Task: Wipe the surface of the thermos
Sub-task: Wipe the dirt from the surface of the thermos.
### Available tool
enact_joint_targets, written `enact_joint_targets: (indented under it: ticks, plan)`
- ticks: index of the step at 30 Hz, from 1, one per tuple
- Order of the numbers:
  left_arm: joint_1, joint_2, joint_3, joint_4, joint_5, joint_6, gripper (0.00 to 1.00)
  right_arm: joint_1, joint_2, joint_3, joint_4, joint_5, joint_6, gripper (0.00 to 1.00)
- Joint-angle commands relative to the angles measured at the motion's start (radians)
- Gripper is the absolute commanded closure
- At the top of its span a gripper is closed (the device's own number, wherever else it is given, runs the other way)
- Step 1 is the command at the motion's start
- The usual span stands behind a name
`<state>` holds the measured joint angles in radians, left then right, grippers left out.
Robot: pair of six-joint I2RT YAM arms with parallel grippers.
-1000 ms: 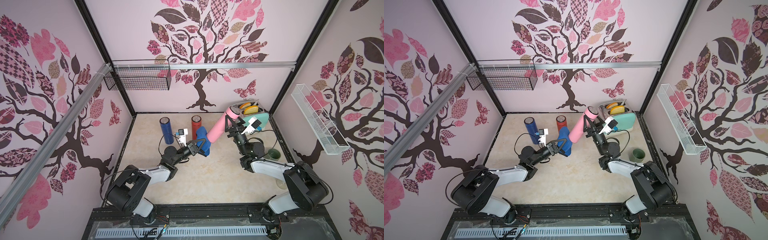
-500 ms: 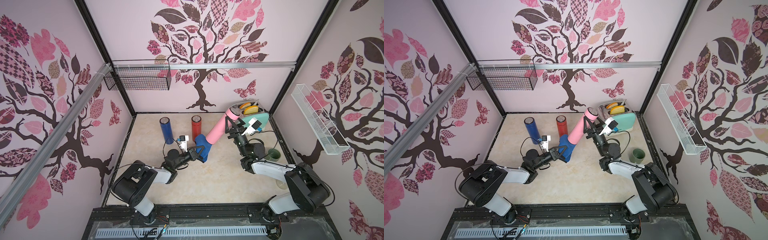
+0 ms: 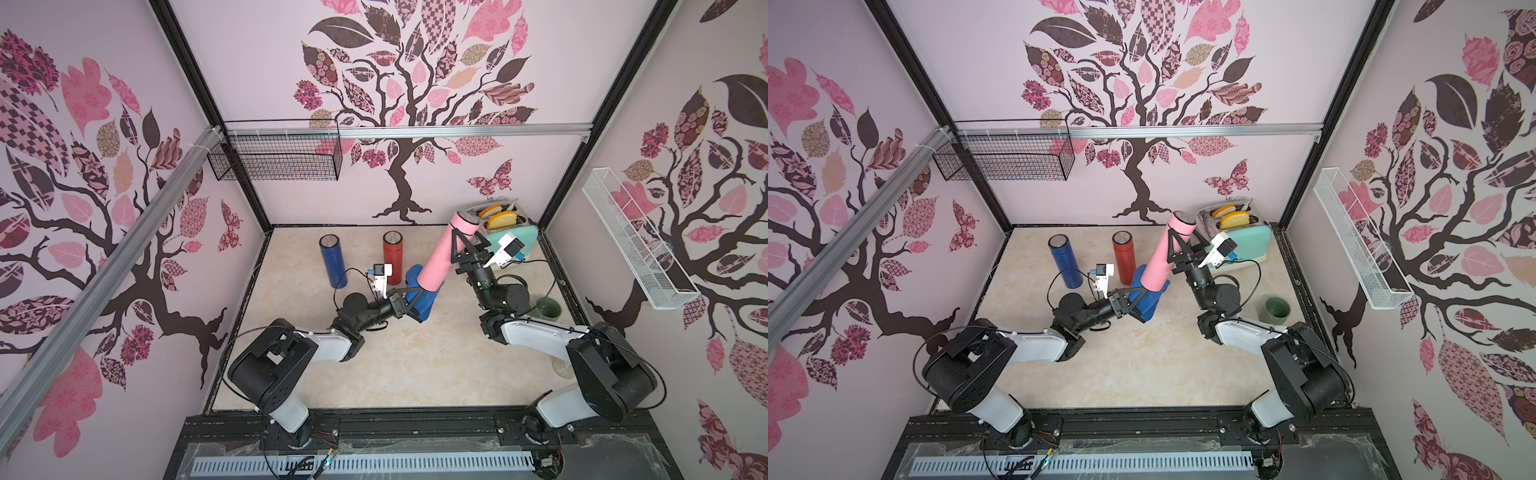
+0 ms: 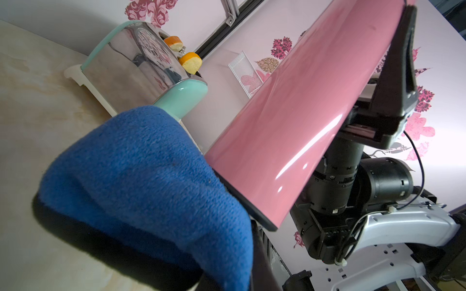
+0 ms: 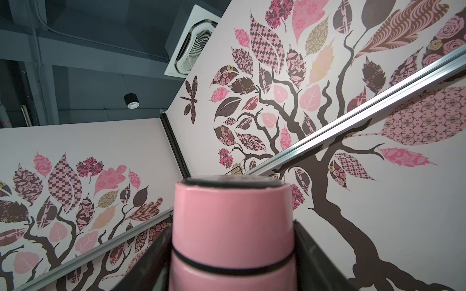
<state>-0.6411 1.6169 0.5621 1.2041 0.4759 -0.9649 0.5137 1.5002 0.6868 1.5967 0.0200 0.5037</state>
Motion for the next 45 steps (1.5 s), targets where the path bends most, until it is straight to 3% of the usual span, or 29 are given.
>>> enact_joint_targets:
  ticks: [1,22,36,45]
  plan:
    - [-0.012,0.007,0.021,0.064,0.024,0.02,1.0,0.003,-0.004,0.049,0.134,-0.015,0.017,1.0]
    - [-0.02,0.028,-0.016,0.066,0.051,-0.016,1.0,0.002,-0.001,0.082,0.135,-0.039,-0.077,1.0]
    - [-0.013,-0.101,0.028,0.067,0.012,0.019,1.0,0.003,-0.022,0.011,0.135,-0.043,-0.079,1.0]
    - [0.067,-0.226,-0.046,0.064,-0.017,0.025,1.0,0.0,-0.044,-0.022,0.134,-0.034,-0.098,1.0]
